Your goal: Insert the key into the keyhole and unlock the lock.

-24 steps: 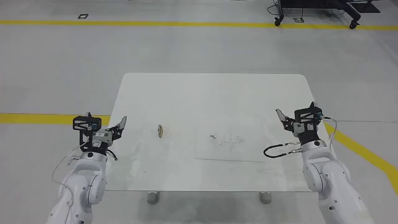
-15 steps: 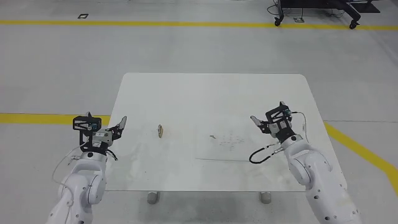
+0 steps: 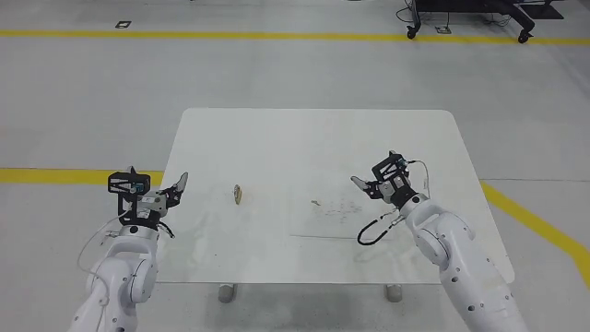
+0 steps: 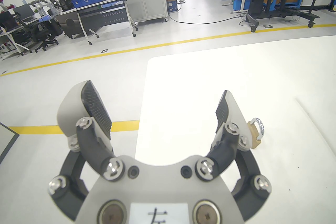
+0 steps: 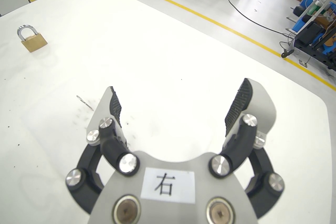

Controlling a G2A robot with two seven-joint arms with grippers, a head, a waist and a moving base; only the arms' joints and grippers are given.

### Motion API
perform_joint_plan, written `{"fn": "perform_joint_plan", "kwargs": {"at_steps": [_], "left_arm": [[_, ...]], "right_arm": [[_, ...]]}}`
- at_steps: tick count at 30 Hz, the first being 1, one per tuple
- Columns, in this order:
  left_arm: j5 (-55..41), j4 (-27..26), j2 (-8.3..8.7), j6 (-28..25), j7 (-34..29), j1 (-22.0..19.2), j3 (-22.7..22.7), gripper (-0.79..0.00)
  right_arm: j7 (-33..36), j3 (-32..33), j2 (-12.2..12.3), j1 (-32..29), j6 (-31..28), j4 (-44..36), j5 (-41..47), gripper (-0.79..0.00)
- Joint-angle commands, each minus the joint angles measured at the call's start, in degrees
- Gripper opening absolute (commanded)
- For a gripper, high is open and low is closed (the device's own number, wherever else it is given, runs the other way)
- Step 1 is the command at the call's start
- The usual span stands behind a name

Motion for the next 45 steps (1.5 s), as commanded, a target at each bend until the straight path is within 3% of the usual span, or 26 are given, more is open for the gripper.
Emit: {"fn": "perform_joint_plan", "kwargs": {"at_steps": [1,14,18,20,25,30,31,33,39,40,42,45], "left_arm": [[0.00,0.00,0.00,0.00,0.00,0.00,0.00,0.000],[0.00,0.00,0.00,0.00,0.00,0.00,0.00,0.000],[0.00,0.00,0.00,0.00,0.00,0.00,0.00,0.000],[0.00,0.00,0.00,0.00,0.00,0.00,0.00,0.000],[0.00,0.00,0.00,0.00,0.00,0.00,0.00,0.000],[0.00,0.00,0.00,0.00,0.00,0.00,0.00,0.000],[0.00,0.00,0.00,0.00,0.00,0.00,0.00,0.000],[0.00,0.00,0.00,0.00,0.00,0.00,0.00,0.000],[0.00,0.00,0.00,0.00,0.00,0.00,0.00,0.000],[0.00,0.00,0.00,0.00,0.00,0.00,0.00,0.000],[0.00,0.00,0.00,0.00,0.00,0.00,0.00,0.000],[0.00,0.00,0.00,0.00,0.00,0.00,0.00,0.000]], "right_arm": [[1.30,-0.09,0.01,0.27,-0.30,0.89,0.01,0.000],[2.64,-9.54,-0.35,13.63,-28.78,13.79,2.37,0.000],[0.96,-12.11,-0.62,17.32,-34.28,18.42,2.12,-0.012],[1.00,-13.13,-0.77,18.87,-35.30,20.37,1.89,-0.409],[3.24,-16.64,-1.27,21.76,-36.59,22.95,-0.34,-0.443],[4.74,-19.63,-1.90,23.51,-35.02,24.63,-1.84,-0.286],[4.85,-20.19,-2.03,23.80,-34.84,24.98,-1.94,-0.302],[4.93,-21.19,-2.29,24.42,-34.62,25.75,-1.99,-0.406],[4.94,-23.59,-2.94,26.14,-34.54,27.70,-1.81,-0.511],[4.85,-23.86,-3.01,26.33,-34.46,27.96,-1.80,-0.560],[4.41,-24.29,-3.11,26.63,-34.52,28.18,-1.84,-0.785],[3.25,-24.43,-3.05,26.72,-34.55,28.24,-2.14,-0.785]]}}
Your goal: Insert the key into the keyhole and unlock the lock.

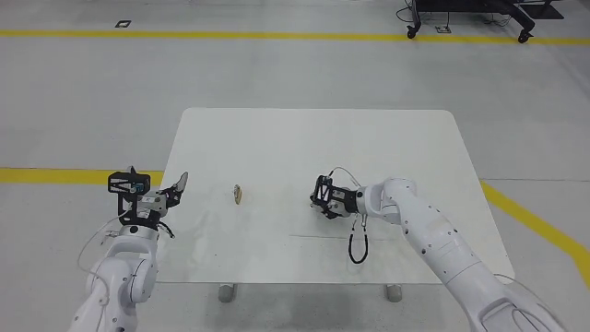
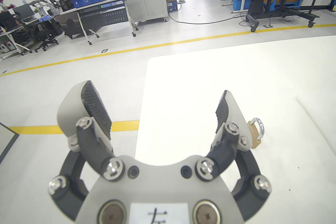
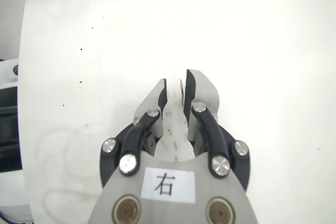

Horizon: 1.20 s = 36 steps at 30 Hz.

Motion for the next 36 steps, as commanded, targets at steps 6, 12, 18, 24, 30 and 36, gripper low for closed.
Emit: {"fn": "perform_joint_plan", "kwargs": {"at_steps": [6,12,18,24,30,36], "left_arm": [[0.00,0.00,0.00,0.00,0.00,0.00,0.00,0.000],[0.00,0.00,0.00,0.00,0.00,0.00,0.00,0.000],[0.00,0.00,0.00,0.00,0.00,0.00,0.00,0.000],[0.00,0.00,0.00,0.00,0.00,0.00,0.00,0.000],[9.08,-1.92,-0.01,-6.62,-2.58,-4.06,6.96,0.000],[7.21,2.01,-0.97,-17.31,-7.38,-14.10,17.17,0.000]], "right_arm": [[-3.93,0.90,0.61,-0.84,-0.03,-1.19,-1.17,-0.785],[-7.86,2.28,1.31,-1.56,-2.31,-1.41,-1.21,-0.785],[-7.86,2.28,1.31,-1.56,-2.31,-1.41,-1.21,-0.785],[-7.86,2.28,1.31,-1.56,-2.31,-1.41,-1.21,-0.785],[-7.86,2.28,1.31,-1.56,-2.31,-1.41,-1.21,-0.785],[-7.86,2.28,1.31,-1.56,-2.31,-1.41,-1.21,-0.785]]}}
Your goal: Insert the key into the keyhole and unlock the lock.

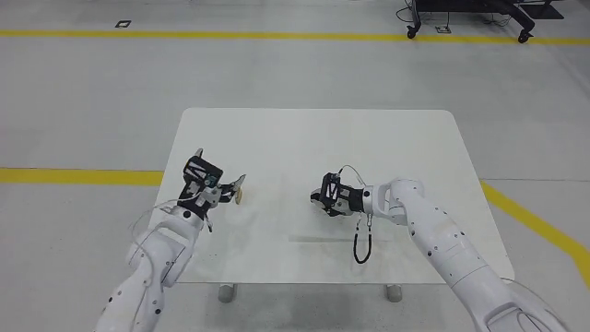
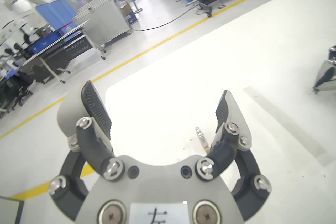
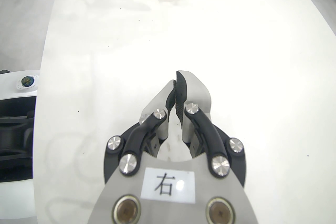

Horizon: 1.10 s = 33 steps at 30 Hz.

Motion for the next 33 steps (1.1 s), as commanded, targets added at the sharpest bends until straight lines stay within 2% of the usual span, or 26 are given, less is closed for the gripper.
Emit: {"fn": "perform_joint_plan", "kwargs": {"at_steps": [1,6,11,19,33], "left_arm": [[-5.17,2.50,-0.33,-4.97,-2.57,-4.26,2.66,0.000],[3.44,8.32,-1.16,-8.09,-6.45,-12.17,10.41,0.000],[8.22,12.95,-1.93,-8.68,-6.62,-16.05,15.25,0.000],[10.52,18.05,-2.98,-8.85,-5.88,-18.77,19.85,0.000],[14.14,21.73,-3.97,-9.86,-4.29,-20.21,24.34,0.000]], "right_arm": [[0.00,0.00,0.00,0.00,0.00,0.00,0.00,-0.785],[0.00,0.00,0.00,0.00,0.00,0.00,0.00,-0.785],[0.00,0.00,0.00,0.00,0.00,0.00,0.00,-0.785],[0.00,0.00,0.00,0.00,0.00,0.00,0.00,-0.785],[0.20,-0.36,0.01,-0.95,1.77,-0.92,0.54,-0.785]]}}
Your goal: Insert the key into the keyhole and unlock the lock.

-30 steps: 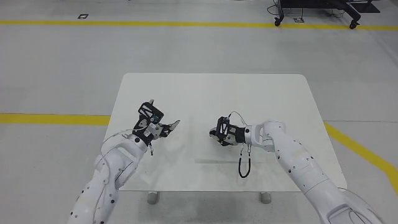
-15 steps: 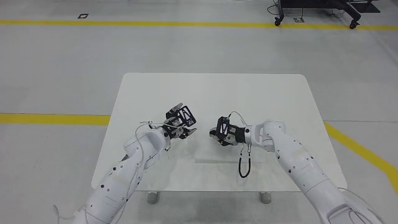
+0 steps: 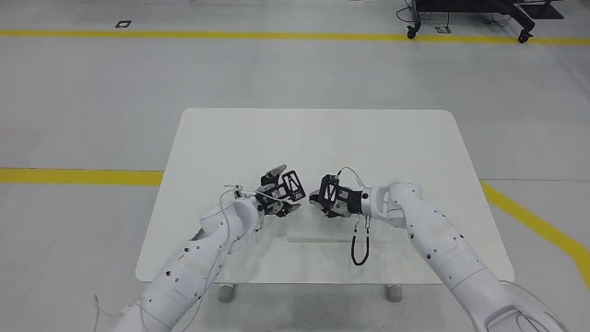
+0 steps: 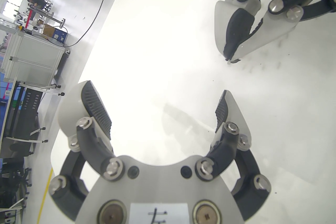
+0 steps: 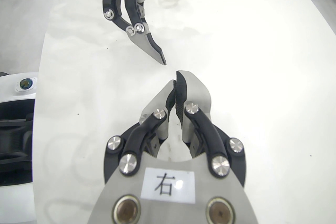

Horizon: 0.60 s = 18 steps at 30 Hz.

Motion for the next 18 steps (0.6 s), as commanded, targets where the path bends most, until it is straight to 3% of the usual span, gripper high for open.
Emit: {"fn": "perform_joint_plan", "kwargs": {"at_steps": [1,12,18], "left_arm": [[0.29,0.68,0.00,-0.34,0.52,0.00,0.11,0.000],[1.13,2.48,-0.21,-0.31,1.54,-0.12,0.49,0.000],[-0.83,1.93,-0.35,4.17,3.18,-0.07,-1.47,0.000]], "right_arm": [[-0.07,0.00,0.05,-0.05,0.04,-0.02,0.08,-0.785],[-2.99,0.21,0.25,-0.45,1.42,-0.58,0.65,-0.785],[-10.13,3.07,1.02,-2.32,2.40,-1.89,1.78,-0.785]]}}
